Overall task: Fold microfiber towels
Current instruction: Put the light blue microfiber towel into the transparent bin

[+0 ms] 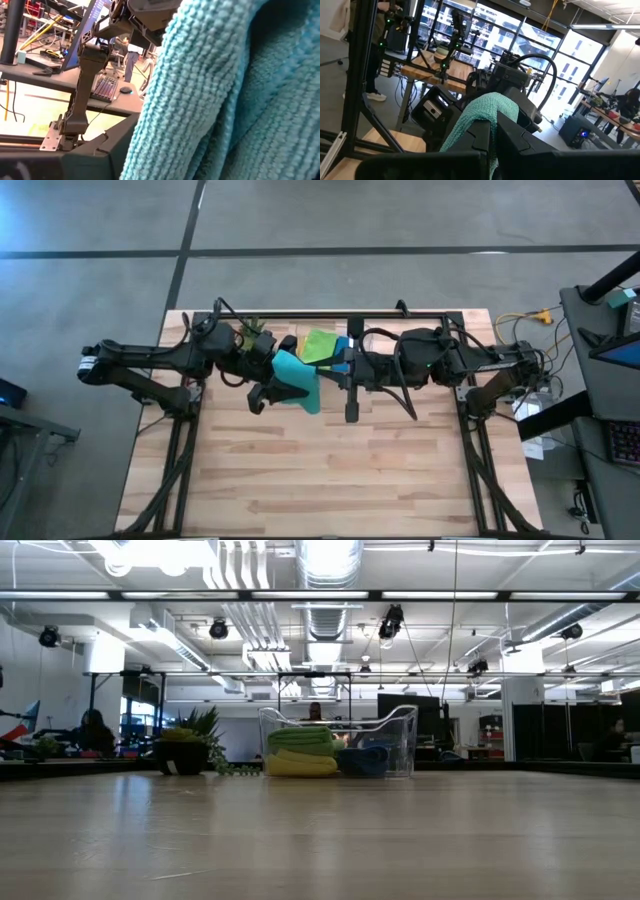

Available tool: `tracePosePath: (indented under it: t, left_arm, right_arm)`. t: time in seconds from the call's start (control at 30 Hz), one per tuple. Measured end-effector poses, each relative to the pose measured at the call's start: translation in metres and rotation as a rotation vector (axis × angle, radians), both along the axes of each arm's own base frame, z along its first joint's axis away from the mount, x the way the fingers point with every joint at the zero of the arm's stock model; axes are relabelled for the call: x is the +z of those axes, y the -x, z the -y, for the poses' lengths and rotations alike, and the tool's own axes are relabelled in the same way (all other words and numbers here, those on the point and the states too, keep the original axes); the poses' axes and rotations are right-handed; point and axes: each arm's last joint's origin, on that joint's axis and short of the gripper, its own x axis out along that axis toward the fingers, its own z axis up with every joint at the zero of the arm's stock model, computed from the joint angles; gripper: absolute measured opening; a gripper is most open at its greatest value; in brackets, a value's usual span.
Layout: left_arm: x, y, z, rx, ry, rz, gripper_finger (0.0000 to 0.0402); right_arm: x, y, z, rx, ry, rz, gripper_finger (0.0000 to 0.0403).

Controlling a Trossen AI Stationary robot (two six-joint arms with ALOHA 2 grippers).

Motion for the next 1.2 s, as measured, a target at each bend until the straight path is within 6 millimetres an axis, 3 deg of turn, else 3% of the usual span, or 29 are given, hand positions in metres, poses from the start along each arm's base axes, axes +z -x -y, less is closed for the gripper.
tracePosePath:
  t: [0.23,0.67,0.93,1.2]
  left_arm:
    - [0.000,0.000,0.000,0.000,0.000,0.000,0.0178]
    - [0.000,0.000,0.000,0.000,-0.004,0.001,0.0015]
    - [0.000,0.000,0.000,0.003,-0.022,0.006,0.0013]
    - [-0.004,0.000,-0.001,0.019,-0.005,-0.047,0.0014]
  right_arm:
    - [0.000,0.000,0.000,-0.005,0.001,-0.001,0.0009]
    - [-0.004,0.000,0.000,-0.008,0.022,-0.044,0.0009]
    - [-0.006,0.007,0.007,-0.150,0.044,-0.106,0.0014]
    - [0.003,0.031,0.015,-0.252,0.047,-0.146,0.0066]
